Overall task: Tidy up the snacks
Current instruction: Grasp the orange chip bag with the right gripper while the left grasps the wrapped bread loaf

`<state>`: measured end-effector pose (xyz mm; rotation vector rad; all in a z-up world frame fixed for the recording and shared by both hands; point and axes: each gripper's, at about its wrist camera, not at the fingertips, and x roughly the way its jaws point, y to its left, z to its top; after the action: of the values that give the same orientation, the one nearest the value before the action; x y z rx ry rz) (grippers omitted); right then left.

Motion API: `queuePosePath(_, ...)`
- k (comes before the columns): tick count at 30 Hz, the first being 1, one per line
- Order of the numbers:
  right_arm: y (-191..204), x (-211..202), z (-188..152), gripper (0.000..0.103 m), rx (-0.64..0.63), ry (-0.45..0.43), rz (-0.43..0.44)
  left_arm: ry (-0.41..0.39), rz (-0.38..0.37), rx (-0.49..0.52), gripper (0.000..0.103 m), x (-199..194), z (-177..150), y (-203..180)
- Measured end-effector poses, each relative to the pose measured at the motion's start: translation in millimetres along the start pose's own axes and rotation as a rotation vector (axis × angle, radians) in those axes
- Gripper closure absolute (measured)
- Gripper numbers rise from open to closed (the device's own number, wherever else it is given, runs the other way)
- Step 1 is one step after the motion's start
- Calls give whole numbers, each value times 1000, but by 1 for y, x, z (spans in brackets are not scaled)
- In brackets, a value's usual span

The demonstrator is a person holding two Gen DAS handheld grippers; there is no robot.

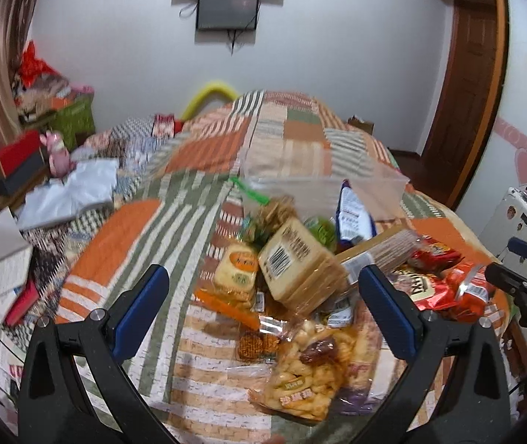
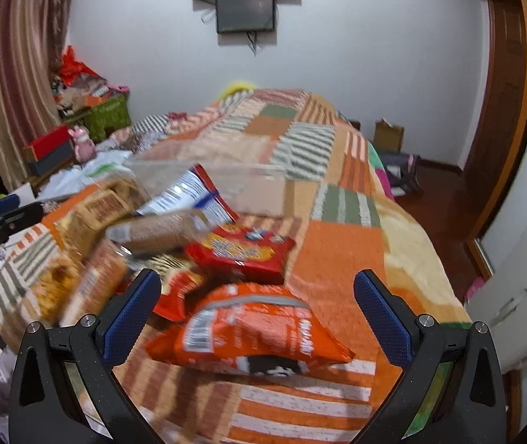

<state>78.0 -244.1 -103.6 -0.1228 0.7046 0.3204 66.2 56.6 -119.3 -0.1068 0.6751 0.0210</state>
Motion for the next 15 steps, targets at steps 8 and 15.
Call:
queuePosePath(8, -20, 8, -9, 0, 91, 85, 27, 58, -90, -28, 0, 30, 12, -8)
queuePosePath(15, -18, 11, -19, 0, 110, 127, 102, 125, -97, 6, 19, 63, 14, -28)
